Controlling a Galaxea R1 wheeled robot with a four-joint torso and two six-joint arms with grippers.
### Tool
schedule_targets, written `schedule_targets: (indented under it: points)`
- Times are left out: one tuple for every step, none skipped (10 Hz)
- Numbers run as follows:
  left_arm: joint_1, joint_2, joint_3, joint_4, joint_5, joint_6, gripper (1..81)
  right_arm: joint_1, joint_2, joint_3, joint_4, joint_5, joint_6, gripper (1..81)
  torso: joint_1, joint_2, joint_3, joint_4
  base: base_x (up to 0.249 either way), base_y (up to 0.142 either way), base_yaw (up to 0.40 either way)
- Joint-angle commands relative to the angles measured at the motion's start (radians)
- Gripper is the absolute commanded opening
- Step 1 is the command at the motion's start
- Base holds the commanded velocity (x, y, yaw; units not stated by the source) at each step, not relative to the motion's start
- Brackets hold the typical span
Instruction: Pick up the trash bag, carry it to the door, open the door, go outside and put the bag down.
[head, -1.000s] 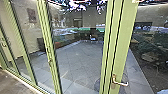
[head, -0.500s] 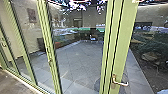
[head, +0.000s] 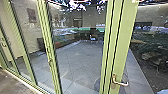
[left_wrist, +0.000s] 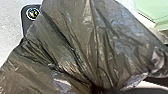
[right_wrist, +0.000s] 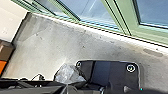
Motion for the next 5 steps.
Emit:
schedule_targets:
  points:
    - [-0.044, 0.004, 0.011, 0.000, 0.084, 0.005, 1.0, 0.256, -0.136, 0.097, 0.033, -0.186, 0.014, 81.1, 0.000, 0.000, 0.000, 0.000, 0.000, 0.000, 0.000]
    - [-0.044, 0.004, 0.011, -0.003, 0.084, 0.005, 1.0, 0.344, -0.139, 0.098, 0.084, -0.274, 0.014, 81.1, 0.000, 0.000, 0.000, 0.000, 0.000, 0.000, 0.000]
    - [-0.044, 0.004, 0.011, -0.005, 0.084, 0.005, 1.0, 0.431, -0.136, 0.100, 0.110, -0.338, 0.014, 81.1, 0.000, 0.000, 0.000, 0.000, 0.000, 0.000, 0.000]
    - [-0.044, 0.004, 0.011, -0.006, 0.081, 0.005, 1.0, 0.500, -0.135, 0.103, 0.146, -0.414, 0.016, 81.1, 0.000, 0.000, 0.000, 0.000, 0.000, 0.000, 0.000]
    - [-0.044, 0.006, 0.011, -0.008, 0.077, 0.005, 1.0, 0.568, -0.138, 0.106, 0.186, -0.470, 0.016, 81.1, 0.000, 0.000, 0.000, 0.000, 0.000, 0.000, 0.000]
